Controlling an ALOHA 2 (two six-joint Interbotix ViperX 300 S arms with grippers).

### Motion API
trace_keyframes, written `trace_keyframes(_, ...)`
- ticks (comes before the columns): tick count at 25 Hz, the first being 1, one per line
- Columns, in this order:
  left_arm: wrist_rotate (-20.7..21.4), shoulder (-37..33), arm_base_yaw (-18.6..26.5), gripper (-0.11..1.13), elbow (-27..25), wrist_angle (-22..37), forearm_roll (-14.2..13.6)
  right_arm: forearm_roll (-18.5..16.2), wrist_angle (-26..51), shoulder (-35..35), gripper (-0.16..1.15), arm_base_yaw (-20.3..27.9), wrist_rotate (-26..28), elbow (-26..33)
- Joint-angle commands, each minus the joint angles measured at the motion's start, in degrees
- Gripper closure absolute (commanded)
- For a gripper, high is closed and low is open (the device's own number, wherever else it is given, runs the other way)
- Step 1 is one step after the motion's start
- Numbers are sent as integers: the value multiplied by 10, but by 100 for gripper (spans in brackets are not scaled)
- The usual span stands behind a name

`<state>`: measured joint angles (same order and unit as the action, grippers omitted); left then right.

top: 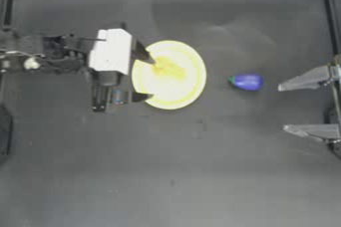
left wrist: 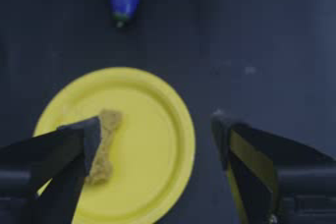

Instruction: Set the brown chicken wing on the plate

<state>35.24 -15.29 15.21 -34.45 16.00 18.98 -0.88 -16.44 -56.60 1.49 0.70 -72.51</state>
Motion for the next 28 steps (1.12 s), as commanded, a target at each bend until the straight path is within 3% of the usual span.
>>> trace_keyframes(1,4,-50,-18,4,-27,-41,26,-2,-3,2,0,0,-2,6)
trace_keyframes(22,4,-221,-90,4,-197,-193,106,-4,-3,2,0,0,-4,6)
trace_keyframes(28,3,-254,-97,4,-229,-211,126,-4,-4,3,0,0,-4,5)
